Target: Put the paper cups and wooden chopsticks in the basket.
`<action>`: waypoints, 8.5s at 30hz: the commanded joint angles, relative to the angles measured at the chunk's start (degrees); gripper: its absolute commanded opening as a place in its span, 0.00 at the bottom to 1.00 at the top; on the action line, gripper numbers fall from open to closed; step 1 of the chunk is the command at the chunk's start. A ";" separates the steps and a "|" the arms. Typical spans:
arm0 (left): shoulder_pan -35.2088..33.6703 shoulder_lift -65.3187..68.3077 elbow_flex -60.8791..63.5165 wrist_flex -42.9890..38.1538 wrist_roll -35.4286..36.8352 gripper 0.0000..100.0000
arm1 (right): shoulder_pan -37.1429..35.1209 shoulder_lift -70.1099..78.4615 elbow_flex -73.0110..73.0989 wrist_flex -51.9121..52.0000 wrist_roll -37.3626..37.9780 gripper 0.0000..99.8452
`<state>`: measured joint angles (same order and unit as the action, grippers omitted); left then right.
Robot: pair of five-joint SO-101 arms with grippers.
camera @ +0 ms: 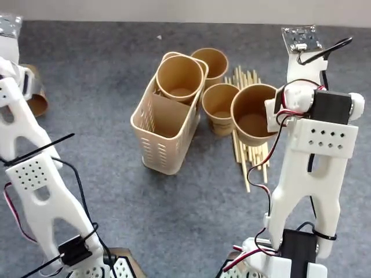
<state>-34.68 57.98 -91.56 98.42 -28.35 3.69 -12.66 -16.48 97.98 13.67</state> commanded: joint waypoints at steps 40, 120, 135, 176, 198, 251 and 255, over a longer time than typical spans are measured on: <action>-15.34 -90.59 124.35 -66.90 -6.95 0.21 | -5.05 -1.10 7.69 -4.88 -0.26 0.01; 8.75 -19.82 47.34 -43.69 3.16 0.24 | -5.05 -1.63 17.01 -11.21 0.09 0.01; 0.31 -19.65 47.60 -43.69 -23.47 0.24 | -5.05 -1.63 16.92 -11.21 0.09 0.01; 47.78 -69.23 45.05 4.40 3.78 0.00 | -4.88 -1.63 17.27 -11.30 0.09 0.01; 43.91 -54.20 44.97 3.96 -2.81 0.07 | -5.05 -1.63 17.10 -11.30 0.09 0.01; 10.68 -53.32 57.45 -13.45 36.92 0.17 | -24.40 3.47 -31.78 -14.73 -11.52 0.01; 9.19 -53.76 68.35 -19.08 37.19 0.17 | -25.80 12.26 -35.47 -15.43 -11.78 0.01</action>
<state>-23.69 4.97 -31.52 84.53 7.60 -20.84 -7.21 -47.25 83.91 2.59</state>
